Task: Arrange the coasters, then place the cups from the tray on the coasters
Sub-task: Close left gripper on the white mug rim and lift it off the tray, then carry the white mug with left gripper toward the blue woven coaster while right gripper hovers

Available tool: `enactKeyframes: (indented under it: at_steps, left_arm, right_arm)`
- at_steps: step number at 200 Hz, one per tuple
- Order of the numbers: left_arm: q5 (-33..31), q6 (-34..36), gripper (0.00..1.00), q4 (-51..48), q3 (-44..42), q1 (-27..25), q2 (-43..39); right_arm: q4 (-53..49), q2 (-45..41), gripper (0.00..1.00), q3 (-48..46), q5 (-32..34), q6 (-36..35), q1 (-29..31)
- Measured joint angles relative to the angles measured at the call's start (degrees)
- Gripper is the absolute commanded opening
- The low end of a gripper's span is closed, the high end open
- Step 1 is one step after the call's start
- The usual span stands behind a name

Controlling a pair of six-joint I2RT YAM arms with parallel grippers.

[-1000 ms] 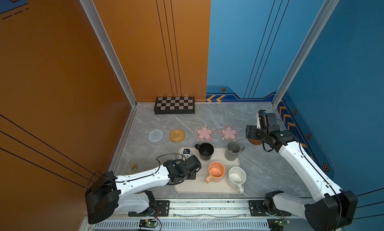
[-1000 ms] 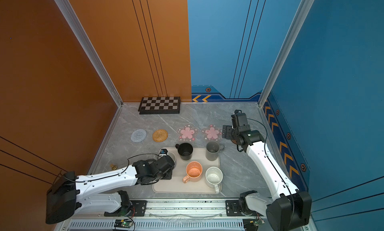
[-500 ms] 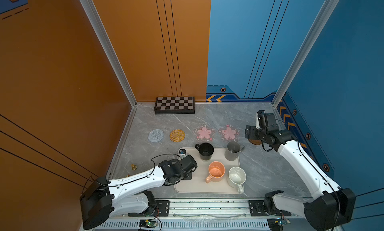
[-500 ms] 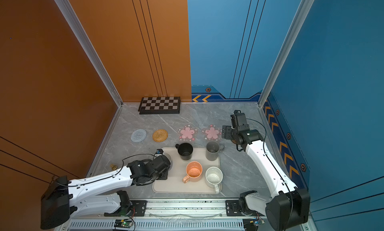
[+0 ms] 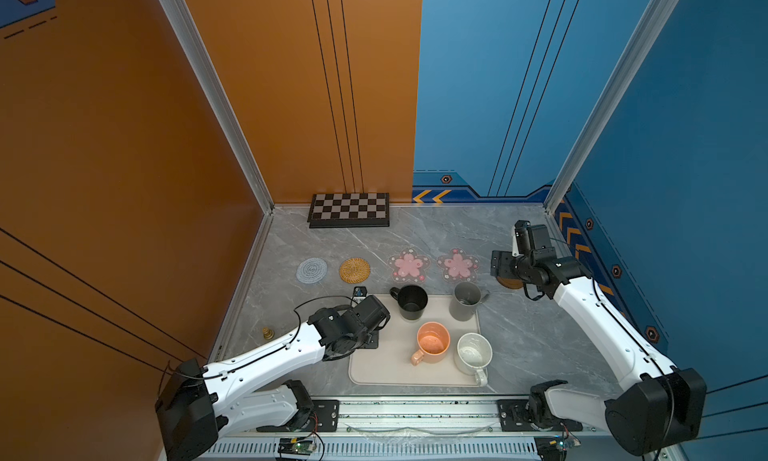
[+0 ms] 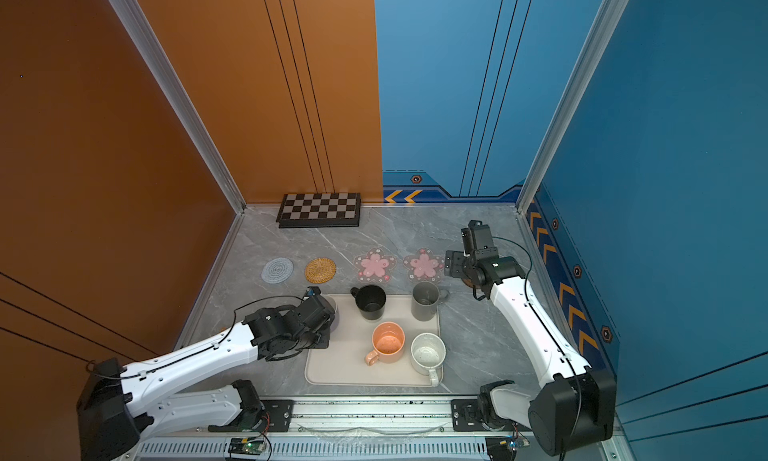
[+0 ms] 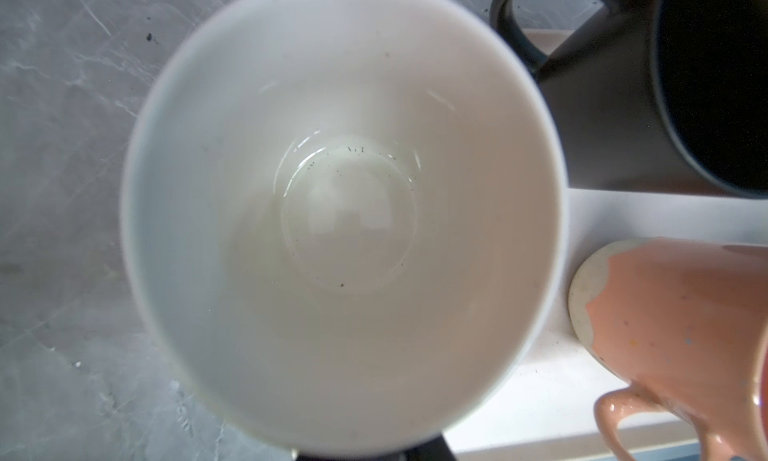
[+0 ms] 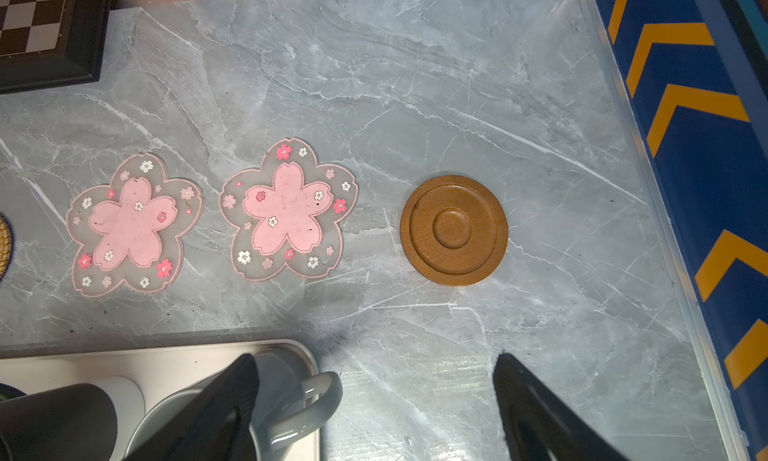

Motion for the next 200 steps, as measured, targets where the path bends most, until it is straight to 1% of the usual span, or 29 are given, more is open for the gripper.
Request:
enactKeyframes:
  at_steps: [39,82,136,200]
  left_arm:
    - [0.1,1.3,0.0,-1.9,1.4,1.8,-0.9]
    - [1.1,6.5,0.0,-5.9,5.2,6.0,-0.9]
    - [4.5,13.0,0.0,-7.9,7.0,15.1,-2.9]
    - [7.4,18.2,0.0,-9.0,7.3,25.2,-2.9]
  right_arm:
    - [0.2,0.2,0.91,0.0,-0.8,0.0,0.0]
    - [0.3,0.2,0.91,0.0,-1.3,0.0,-0.4]
    - [0.3,0.3,0.9,0.0,-4.2,0.7,-0.5]
    - [0.8,1.7,0.9,1.6,-11.4,1.5,-0.4]
